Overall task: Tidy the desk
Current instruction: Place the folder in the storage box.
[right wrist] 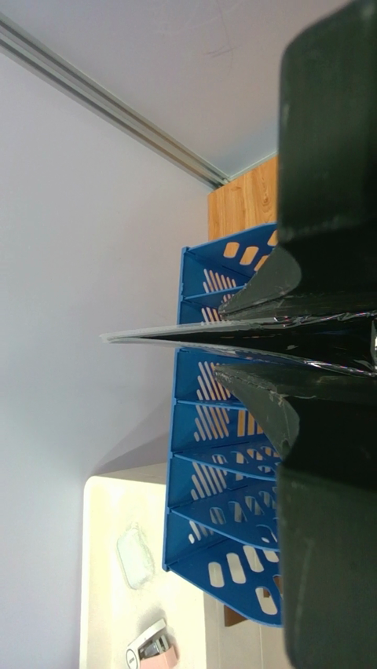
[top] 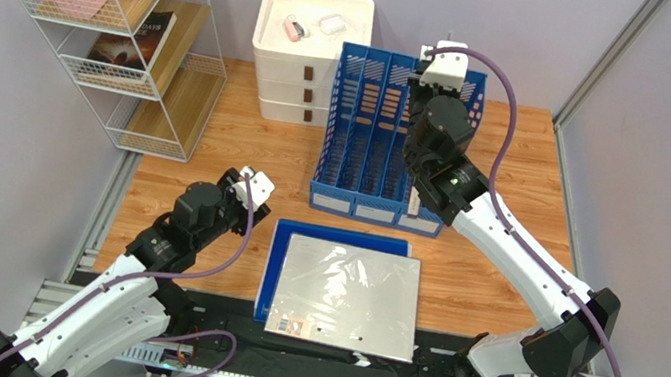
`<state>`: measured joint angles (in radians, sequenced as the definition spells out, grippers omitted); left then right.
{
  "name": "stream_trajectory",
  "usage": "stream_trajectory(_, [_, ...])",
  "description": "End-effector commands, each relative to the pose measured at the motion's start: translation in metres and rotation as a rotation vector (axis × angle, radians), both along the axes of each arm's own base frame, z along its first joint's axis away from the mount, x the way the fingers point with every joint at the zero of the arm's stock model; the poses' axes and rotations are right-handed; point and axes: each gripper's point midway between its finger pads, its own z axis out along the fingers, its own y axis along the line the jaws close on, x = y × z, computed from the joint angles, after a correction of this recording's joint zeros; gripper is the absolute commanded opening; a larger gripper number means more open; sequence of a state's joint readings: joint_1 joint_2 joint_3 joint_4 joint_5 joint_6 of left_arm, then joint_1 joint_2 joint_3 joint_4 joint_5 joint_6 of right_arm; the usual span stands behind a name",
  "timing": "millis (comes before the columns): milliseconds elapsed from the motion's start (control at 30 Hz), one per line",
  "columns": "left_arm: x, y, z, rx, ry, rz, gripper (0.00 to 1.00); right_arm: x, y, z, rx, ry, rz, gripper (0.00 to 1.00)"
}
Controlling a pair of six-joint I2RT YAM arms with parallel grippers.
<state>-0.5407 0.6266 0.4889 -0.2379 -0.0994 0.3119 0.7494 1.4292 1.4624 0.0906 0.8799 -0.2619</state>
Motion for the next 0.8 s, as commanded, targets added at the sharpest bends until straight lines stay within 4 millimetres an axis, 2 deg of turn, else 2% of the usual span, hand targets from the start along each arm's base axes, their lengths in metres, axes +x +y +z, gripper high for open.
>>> stream_trajectory(0, [0.004, -0.004, 0.008, -0.032, -0.031, -0.010, 0.68, -0.011, -0.023, 0.055, 0.124, -0.214, -0.060, 0.00])
stream_trajectory(133, [0.003, -0.004, 0.008, -0.030, -0.032, -0.014, 0.68, 0.000, -0.023, 0.044, 0.125, -0.186, -0.081, 0.00])
stream_trajectory(200, [0.003, -0.004, 0.009, -0.033, -0.034, -0.013, 0.68, 0.004, -0.021, 0.031, 0.129, -0.141, -0.091, 0.01])
stream_trajectory(233, [0.002, -0.004, 0.009, -0.033, -0.034, -0.017, 0.68, 0.007, -0.020, 0.028, 0.128, -0.123, -0.092, 0.08])
stream_trajectory(267, [0.002, -0.005, 0.009, -0.035, -0.036, -0.018, 0.68, 0.008, -0.019, 0.024, 0.127, -0.104, -0.102, 0.39])
stream_trajectory(300, [0.002, -0.004, 0.010, -0.034, -0.037, -0.017, 0.68, 0.009, -0.020, 0.016, 0.130, -0.078, -0.110, 0.46])
stream_trajectory(367, [0.002, -0.004, 0.011, -0.036, -0.039, -0.017, 0.68, 0.011, -0.019, 0.010, 0.145, -0.054, -0.099, 0.45])
stream_trajectory(400, [0.002, -0.004, 0.010, -0.035, -0.040, -0.017, 0.68, 0.013, -0.021, 0.001, 0.132, -0.018, -0.095, 0.50])
stream_trajectory(433, [0.001, -0.004, 0.010, -0.035, -0.040, -0.017, 0.68, 0.013, -0.022, -0.002, 0.185, -0.014, -0.095, 0.64])
stream_trajectory(500, [0.001, -0.003, 0.012, -0.038, -0.047, -0.016, 0.68, 0.014, -0.027, -0.016, 0.198, 0.045, -0.100, 0.73])
stream_trajectory(633, [0.000, -0.003, 0.014, -0.041, -0.052, -0.019, 0.68, 0.017, -0.030, -0.030, 0.286, 0.119, -0.090, 0.78])
stream_trajectory(767, [-0.001, -0.002, 0.014, -0.040, -0.054, -0.016, 0.68, 0.018, -0.028, -0.045, 0.257, 0.189, -0.094, 0.69])
